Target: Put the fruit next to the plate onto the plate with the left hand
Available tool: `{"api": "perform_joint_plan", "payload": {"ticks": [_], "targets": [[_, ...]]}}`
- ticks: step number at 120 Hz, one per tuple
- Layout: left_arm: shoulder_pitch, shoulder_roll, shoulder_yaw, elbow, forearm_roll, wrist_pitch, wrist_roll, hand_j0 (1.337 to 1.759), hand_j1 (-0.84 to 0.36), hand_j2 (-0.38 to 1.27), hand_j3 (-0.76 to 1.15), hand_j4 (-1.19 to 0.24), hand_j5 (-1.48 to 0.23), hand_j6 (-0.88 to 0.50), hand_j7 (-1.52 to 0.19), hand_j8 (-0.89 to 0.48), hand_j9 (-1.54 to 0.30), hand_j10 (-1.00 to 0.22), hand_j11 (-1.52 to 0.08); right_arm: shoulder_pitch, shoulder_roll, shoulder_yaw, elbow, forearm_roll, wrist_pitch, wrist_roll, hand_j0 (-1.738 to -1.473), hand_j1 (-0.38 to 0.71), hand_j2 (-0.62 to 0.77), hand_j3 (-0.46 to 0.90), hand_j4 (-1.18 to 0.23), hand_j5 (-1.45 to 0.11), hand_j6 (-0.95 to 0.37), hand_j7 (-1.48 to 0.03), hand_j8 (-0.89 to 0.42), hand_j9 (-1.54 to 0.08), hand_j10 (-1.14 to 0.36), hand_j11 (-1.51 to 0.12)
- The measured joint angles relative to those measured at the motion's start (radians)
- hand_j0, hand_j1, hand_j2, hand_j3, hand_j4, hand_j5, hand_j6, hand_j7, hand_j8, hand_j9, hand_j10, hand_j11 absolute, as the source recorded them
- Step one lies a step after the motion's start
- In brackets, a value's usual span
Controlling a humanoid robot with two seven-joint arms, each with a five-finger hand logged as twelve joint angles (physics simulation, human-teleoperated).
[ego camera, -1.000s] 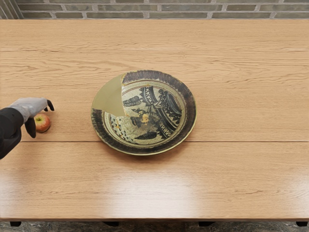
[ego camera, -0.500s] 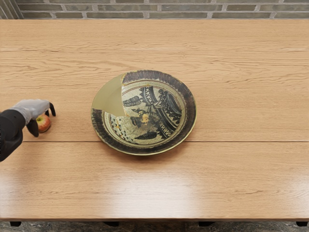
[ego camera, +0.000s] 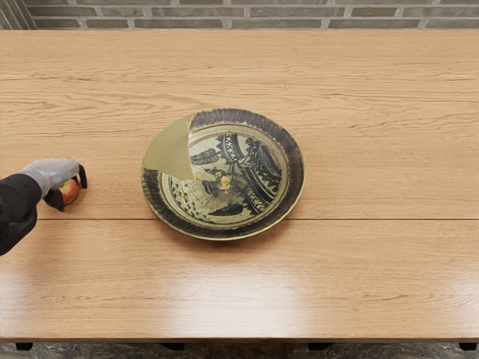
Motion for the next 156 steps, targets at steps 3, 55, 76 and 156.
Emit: {"api": "perform_joint_plan", "payload": {"ticks": [3, 55, 76, 156], "targets": [[0.0, 0.0, 0.0, 0.0, -0.001, -0.001, 0.001, 1.655, -0.36, 0.18, 0.16, -0.45, -0.76, -0.29, -0.86, -0.28, -0.94, -0.49, -0.95, 0.0, 0.0, 0.0, 0.0, 0.0, 0.0, 0.0, -1.658, -0.33, 0.0, 0.0, -0.01, -0.02, -0.01, -0.02, -0.01, -0.02, -0.01, -0.02], [-0.141, 0.017, -0.009, -0.023, -0.115, -0.009, -0.005, 1.641, -0.51, 0.52, 0.01, -0.48, -1.11, -0.15, -1.12, -0.17, -1.11, -0.46, -1.12, 0.001, 0.0, 0.0, 0.0, 0.0, 0.0, 0.0, -1.658, -0.33, 0.0, 0.0, -0.01, -0.02, -0.01, -0.02, -0.01, -0.02, -0.01, -0.02], [-0.197, 0.018, -0.044, -0.025, -0.276, -0.022, -0.005, 1.637, -0.5, 0.54, 0.01, -0.49, -1.17, -0.15, -1.16, -0.17, -1.13, -0.46, -1.13, 0.001, 0.0, 0.0, 0.0, 0.0, 0.0, 0.0, -1.658, -0.33, 0.0, 0.0, -0.01, -0.02, -0.01, -0.02, -0.01, -0.02, -0.01, -0.02], [-0.287, -0.178, -0.35, -0.022, -0.722, -0.207, -0.005, 1.637, -0.46, 0.44, 0.0, -0.52, -1.23, -0.17, -1.19, -0.17, -1.16, -0.48, -1.14, 0.002, 0.0, 0.0, 0.0, 0.0, 0.0, 0.0, -1.658, -0.33, 0.0, 0.0, -0.01, -0.02, -0.01, -0.02, -0.01, -0.02, -0.01, -0.02]]}}
